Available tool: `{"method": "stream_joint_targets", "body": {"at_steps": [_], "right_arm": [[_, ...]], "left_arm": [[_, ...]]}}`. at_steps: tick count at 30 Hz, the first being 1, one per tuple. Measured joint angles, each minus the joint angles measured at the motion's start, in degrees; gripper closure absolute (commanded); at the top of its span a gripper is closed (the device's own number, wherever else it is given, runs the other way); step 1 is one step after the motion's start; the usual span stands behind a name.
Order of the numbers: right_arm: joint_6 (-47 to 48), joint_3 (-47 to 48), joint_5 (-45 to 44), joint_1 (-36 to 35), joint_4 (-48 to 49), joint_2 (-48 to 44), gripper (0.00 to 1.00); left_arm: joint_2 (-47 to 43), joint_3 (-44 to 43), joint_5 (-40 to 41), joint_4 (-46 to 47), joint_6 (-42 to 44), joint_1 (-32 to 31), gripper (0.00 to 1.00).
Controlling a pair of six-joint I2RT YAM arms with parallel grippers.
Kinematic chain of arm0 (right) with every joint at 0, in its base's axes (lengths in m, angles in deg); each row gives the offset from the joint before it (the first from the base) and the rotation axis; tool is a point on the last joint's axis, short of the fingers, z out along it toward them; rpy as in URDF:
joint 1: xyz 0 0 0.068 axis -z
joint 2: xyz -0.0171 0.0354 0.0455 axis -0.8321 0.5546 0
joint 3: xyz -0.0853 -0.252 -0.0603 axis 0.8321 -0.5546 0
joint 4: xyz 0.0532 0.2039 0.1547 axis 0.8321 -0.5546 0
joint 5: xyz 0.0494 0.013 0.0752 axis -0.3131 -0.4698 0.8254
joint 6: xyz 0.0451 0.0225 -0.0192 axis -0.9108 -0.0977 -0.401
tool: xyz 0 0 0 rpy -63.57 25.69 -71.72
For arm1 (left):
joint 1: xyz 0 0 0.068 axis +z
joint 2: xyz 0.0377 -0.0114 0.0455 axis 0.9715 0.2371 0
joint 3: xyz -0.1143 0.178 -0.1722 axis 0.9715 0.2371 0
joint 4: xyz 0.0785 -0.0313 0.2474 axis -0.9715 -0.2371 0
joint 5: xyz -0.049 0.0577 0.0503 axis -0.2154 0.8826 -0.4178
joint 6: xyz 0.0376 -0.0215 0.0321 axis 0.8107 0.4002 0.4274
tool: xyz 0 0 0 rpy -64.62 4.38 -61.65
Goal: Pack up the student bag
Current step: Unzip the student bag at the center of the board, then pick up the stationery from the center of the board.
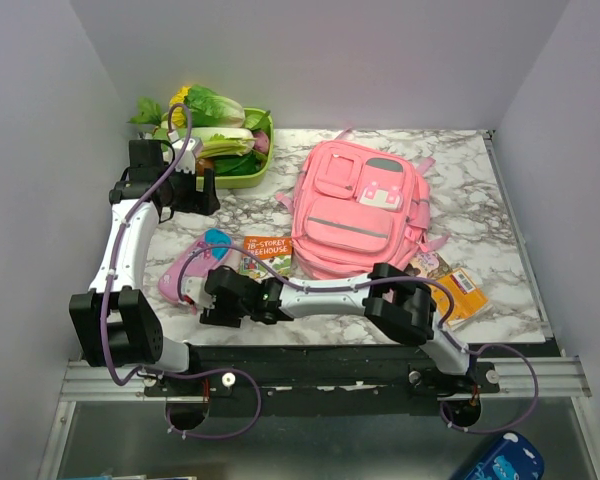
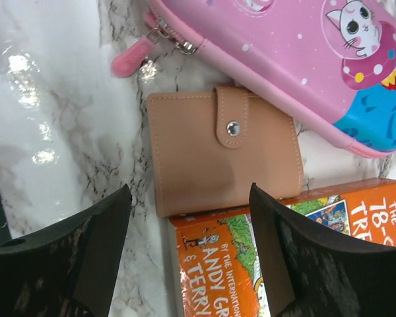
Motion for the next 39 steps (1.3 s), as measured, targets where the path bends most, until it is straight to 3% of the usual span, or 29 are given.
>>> {"method": "stream_joint_targets", "body": {"at_steps": [8,12,14,15,18,24,33,39], "right_arm": [[-0.5,1.2,-1.5,0.1,2.1,3.0,0.40],[-1.9,1.2,-1.4,0.4,2.1,3.3,0.72],[-2.4,1.2,-1.0,0.7,2.1,3.4,0.80],[-2.9,1.2,-1.0,0.7,2.1,3.4,0.89],[-3.9,1.0,-0.9,0.8,2.2,3.1,0.99],[-4.8,-4.0,-1.0,1.1,2.6,-3.0,0.99],[-6.1,-12.2,-3.3,1.2,3.6,-27.0,0.99],[-7.4,-24.7,-11.2,1.2,4.8,-46.5,0.99]], "left_arm": [[0.0,0.0,0.0,0.0,0.0,0.0,0.01],[0.0,0.0,0.0,0.0,0.2,0.0,0.01],[-0.1,0.0,0.0,0.0,0.2,0.0,0.01],[-0.2,0.0,0.0,-0.1,0.2,0.0,0.01],[-0.4,0.0,0.0,-0.3,0.2,0.0,0.01],[-0.5,-0.4,-1.4,-3.7,2.3,0.0,0.01],[-0.8,-2.1,-1.9,-4.2,2.8,-1.1,0.01],[-0.7,-4.9,-2.9,-0.5,2.6,-13.3,0.03]]}}
